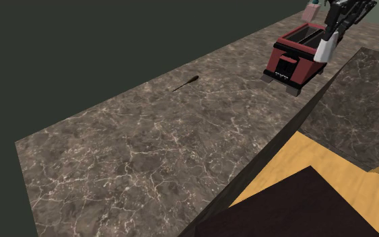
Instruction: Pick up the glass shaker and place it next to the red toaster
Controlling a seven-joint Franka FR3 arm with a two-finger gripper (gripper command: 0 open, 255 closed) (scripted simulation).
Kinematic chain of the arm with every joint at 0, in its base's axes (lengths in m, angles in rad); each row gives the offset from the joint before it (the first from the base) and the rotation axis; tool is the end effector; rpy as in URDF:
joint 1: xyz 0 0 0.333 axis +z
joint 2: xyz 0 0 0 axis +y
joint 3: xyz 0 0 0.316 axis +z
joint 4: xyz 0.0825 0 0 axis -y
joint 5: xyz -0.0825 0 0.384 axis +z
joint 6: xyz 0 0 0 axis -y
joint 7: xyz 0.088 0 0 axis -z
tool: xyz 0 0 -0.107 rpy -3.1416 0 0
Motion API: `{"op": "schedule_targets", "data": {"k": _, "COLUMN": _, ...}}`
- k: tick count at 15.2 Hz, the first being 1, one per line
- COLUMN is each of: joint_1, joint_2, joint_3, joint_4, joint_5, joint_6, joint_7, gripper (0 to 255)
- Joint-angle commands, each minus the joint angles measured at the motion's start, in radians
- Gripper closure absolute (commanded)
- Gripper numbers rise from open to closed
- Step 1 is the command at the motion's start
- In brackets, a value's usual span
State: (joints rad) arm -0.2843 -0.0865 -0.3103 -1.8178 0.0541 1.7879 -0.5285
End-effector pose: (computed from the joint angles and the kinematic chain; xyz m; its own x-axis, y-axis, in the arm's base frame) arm 0.4484 -0.3045 0.5711 0.9934 -0.0774 0.0849 -0.0740 -0.9963 -0.0427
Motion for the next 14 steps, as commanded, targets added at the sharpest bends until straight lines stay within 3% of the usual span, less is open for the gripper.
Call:
{"op": "schedule_targets", "data": {"k": 1, "joint_1": 0.000, "joint_2": -0.003, "joint_3": 0.001, "joint_4": -0.029, "joint_5": -0.001, "joint_6": 0.026, "joint_7": 0.000, "gripper": 255}}
{"op": "schedule_targets", "data": {"k": 14, "joint_1": -0.001, "joint_2": 0.011, "joint_3": -0.002, "joint_4": -0.188, "joint_5": 0.007, "joint_6": 0.199, "joint_7": -0.016, "gripper": 255}}
